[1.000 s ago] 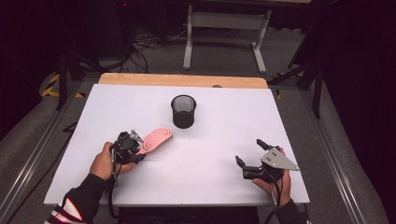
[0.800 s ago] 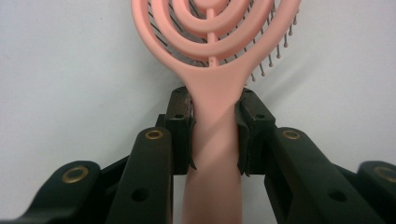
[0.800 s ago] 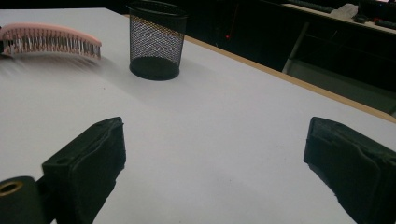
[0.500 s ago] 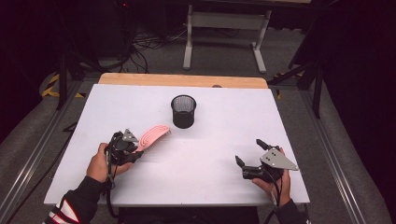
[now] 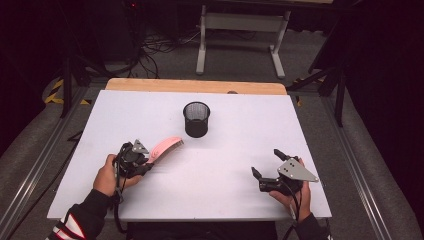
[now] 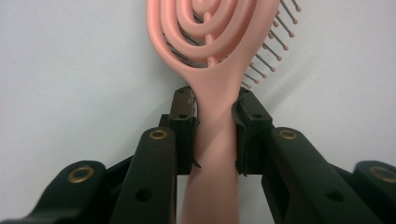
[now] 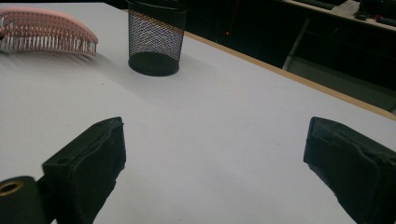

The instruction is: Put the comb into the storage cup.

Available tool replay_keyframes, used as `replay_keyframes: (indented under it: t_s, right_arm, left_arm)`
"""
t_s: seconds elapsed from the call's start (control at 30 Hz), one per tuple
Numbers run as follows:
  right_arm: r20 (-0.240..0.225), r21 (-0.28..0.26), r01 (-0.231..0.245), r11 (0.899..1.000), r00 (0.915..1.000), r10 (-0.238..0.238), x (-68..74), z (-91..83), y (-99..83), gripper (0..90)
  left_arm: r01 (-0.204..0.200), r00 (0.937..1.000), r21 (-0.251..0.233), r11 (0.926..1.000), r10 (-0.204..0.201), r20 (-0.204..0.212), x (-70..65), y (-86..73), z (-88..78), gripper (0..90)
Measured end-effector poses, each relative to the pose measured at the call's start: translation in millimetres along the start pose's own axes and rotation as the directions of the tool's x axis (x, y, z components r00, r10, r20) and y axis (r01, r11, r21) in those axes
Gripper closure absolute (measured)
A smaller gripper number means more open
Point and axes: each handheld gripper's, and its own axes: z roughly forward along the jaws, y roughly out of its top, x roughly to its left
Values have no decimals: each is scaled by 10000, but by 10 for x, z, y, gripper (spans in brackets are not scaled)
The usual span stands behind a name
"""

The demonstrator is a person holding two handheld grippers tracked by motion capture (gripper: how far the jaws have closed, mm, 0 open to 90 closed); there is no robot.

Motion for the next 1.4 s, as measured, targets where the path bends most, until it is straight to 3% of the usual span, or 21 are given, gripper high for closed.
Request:
replay_keyframes:
  t_s: [0.33, 0.53, 0.7, 0.73, 0.93, 1.03, 1.3, 1.4]
  right_arm:
    - [15, 30, 1, 10000, 10000, -1, -11, 4, -7, 64]
    - [-67, 90, -8, 10000, 10000, 8, 4, 18, -12, 65]
    - [-142, 203, -25, 9998, 9999, 28, 8, 36, -25, 66]
    - [-156, 215, -24, 9998, 9999, 27, 7, 42, -31, 67]
    - [-171, 279, -37, 9996, 9998, 41, 8, 51, -40, 70]
    - [-178, 283, -14, 9996, 9998, 19, 11, 50, -41, 72]
    - [-94, 251, -53, 9997, 9999, 55, 0, 44, -40, 72]
    - [-28, 238, -43, 9997, 10000, 43, -2, 44, -34, 72]
  left_arm:
    - [-67, 9992, 166, 9998, 60, 388, -23, 29, 50, 676]
    - [-302, 9918, 799, 9963, 199, 1261, 43, 122, 71, 554]
    - [-323, 9833, 983, 9946, 139, 1816, 116, 148, 68, 650]
    - [-522, 9803, 1200, 9914, 279, 1956, 141, 166, 61, 680]
    - [-662, 9833, 1237, 9901, 437, 1765, 101, 185, 69, 693]
    - [-643, 9902, 1154, 9912, 490, 1310, 73, 171, 55, 695]
    - [-571, 9973, 372, 9977, 552, 492, 55, 126, -24, 697]
    - [-657, 9978, -141, 9977, 658, 55, 22, 113, -73, 697]
